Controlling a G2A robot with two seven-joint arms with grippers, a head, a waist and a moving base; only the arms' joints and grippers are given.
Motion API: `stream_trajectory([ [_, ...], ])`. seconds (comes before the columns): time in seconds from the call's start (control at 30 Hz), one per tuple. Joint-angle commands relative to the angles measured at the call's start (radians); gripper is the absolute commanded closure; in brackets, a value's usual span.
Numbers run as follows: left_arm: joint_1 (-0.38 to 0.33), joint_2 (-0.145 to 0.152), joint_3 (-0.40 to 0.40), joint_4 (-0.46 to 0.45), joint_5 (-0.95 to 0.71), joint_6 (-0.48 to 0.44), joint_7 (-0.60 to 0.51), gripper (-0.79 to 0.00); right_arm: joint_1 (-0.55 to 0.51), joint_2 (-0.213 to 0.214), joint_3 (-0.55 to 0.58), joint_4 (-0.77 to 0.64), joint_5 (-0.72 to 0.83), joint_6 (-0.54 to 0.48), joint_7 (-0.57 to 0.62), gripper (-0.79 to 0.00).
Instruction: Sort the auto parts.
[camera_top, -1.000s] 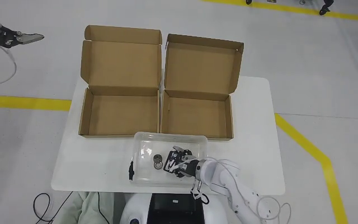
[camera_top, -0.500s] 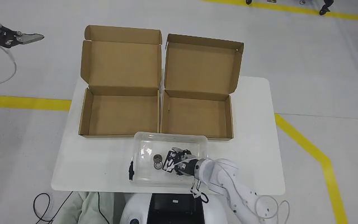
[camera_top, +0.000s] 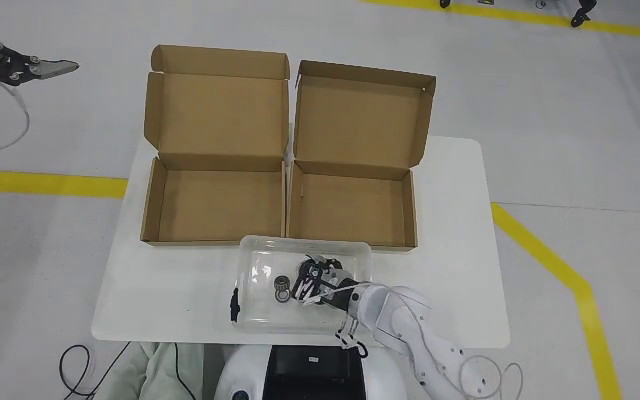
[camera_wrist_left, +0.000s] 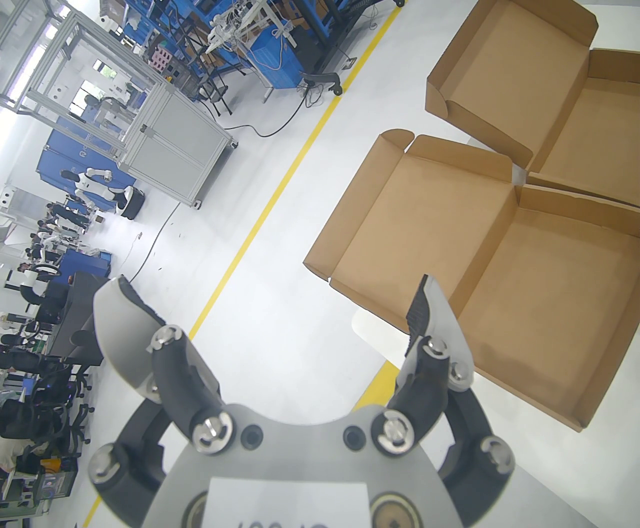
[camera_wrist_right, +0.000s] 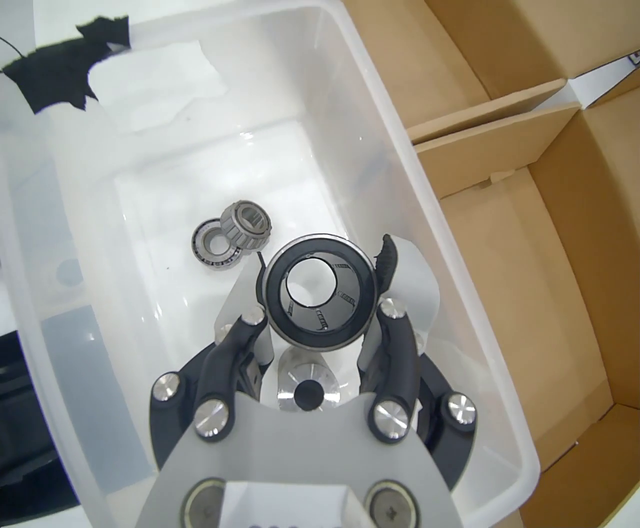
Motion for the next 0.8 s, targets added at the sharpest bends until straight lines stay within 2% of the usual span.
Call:
stream_trajectory([
  [0.0, 0.0, 0.0, 0.0, 0.0, 0.0, 0.0, 0.0, -0.785, -0.002, 0.001, 0.001, 0.002, 0.002, 0.007, -0.053, 0.0],
  [0.63, 0.0, 0.0, 0.0, 0.0, 0.0, 0.0, 0.0, -0.785, 0.034, 0.003, -0.012, 0.048, 0.048, 0.043, -0.531, 0.0],
  [0.77, 0.0, 0.0, 0.0, 0.0, 0.0, 0.0, 0.0, -0.785, 0.047, 0.003, -0.018, 0.036, 0.038, 0.042, -0.59, 0.0],
])
